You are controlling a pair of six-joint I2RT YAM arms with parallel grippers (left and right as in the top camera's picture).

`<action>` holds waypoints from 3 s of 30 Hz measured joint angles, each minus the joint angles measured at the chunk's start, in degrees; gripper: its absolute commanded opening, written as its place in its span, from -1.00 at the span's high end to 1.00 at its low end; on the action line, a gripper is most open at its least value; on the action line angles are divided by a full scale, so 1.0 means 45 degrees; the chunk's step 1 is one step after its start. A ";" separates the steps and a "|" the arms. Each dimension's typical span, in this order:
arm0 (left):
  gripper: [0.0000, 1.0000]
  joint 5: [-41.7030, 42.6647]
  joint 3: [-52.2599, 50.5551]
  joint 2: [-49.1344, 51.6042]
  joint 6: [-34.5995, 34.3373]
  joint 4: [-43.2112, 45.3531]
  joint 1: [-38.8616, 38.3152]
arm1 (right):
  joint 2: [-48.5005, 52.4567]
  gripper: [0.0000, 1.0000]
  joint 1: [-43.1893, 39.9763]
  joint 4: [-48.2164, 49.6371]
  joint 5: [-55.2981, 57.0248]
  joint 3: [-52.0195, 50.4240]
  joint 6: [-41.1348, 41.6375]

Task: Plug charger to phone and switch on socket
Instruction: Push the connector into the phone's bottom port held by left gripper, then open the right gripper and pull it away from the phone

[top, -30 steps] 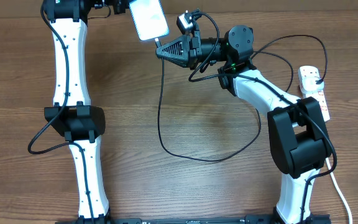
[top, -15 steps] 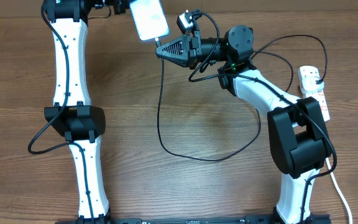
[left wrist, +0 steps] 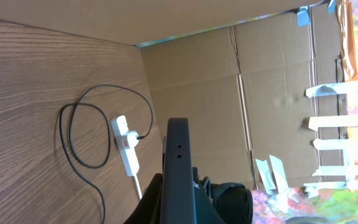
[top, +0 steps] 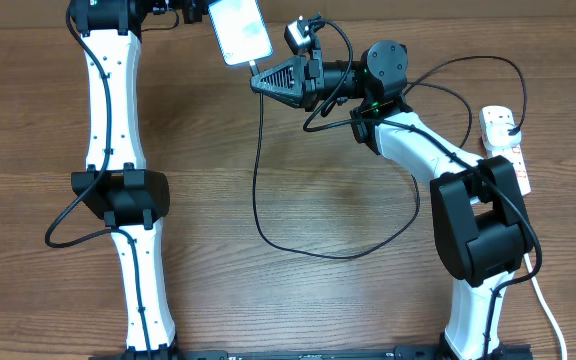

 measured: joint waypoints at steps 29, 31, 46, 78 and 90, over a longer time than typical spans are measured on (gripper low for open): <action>0.91 0.0869 0.0000 0.0000 0.0835 0.0160 -0.0233 | 0.0000 0.89 0.0044 -0.0165 -0.0228 0.0000 -0.0058; 0.91 0.0967 0.0000 0.0005 0.0933 0.0165 -0.0233 | 0.0000 0.89 0.0058 -0.0175 -0.0248 0.0000 -0.0053; 0.91 0.1433 0.0000 0.0039 0.1467 0.0228 -0.0233 | 0.0000 0.89 0.0112 -0.0695 -0.0340 0.0000 -0.0534; 0.91 0.2302 0.0000 0.0044 0.1447 0.0097 -0.0146 | 0.0058 -0.99 -0.0321 -0.0835 0.0432 -0.0010 -0.0782; 0.91 0.2307 0.0000 0.0044 0.1457 -0.0141 0.0670 | 0.0053 -1.00 -0.1112 -0.2977 -0.0549 0.0005 -0.1957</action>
